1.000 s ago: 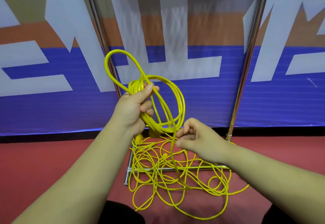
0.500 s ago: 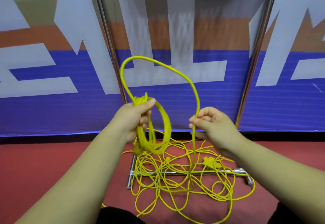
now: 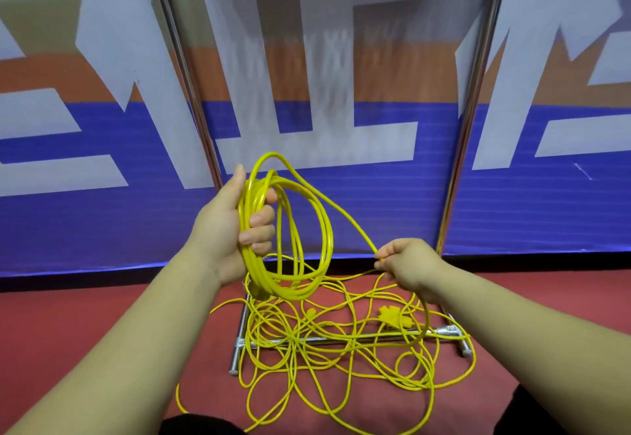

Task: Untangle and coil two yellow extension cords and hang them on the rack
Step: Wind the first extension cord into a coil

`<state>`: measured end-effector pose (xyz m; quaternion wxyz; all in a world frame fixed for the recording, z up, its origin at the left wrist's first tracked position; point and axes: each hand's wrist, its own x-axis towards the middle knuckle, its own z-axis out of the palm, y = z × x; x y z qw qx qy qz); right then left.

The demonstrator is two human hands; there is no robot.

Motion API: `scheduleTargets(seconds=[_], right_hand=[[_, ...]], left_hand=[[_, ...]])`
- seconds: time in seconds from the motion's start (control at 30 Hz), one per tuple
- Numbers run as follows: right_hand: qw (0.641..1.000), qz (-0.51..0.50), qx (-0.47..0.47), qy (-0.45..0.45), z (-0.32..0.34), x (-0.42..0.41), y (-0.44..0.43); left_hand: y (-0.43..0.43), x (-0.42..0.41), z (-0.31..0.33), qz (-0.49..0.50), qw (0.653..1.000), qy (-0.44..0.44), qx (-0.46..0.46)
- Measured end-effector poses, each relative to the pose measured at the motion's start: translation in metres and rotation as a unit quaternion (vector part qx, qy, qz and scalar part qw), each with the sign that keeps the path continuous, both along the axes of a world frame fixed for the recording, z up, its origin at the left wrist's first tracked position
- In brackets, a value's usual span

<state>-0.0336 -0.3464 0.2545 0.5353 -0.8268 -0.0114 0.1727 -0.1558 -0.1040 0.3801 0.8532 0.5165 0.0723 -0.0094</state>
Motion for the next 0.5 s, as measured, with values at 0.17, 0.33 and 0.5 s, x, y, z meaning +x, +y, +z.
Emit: scheduleTargets(seconds=[0.17,0.33,0.5], right_hand=[[0.994,0.079,-0.080,-0.006,-0.002,-0.007,0.004],[0.944,0.229,-0.218,-0.089,0.012,-0.025,0.015],[0.847,0.369,-0.268,-0.275,0.041,-0.056,0.022]], left_hand=[[0.000,0.001,0.001,0.016,0.999,-0.023,-0.034],[-0.006,0.004,-0.005,0.049,0.998,-0.028,-0.036],[-0.011,0.011,-0.016,0.114,0.993,-0.029,0.010]])
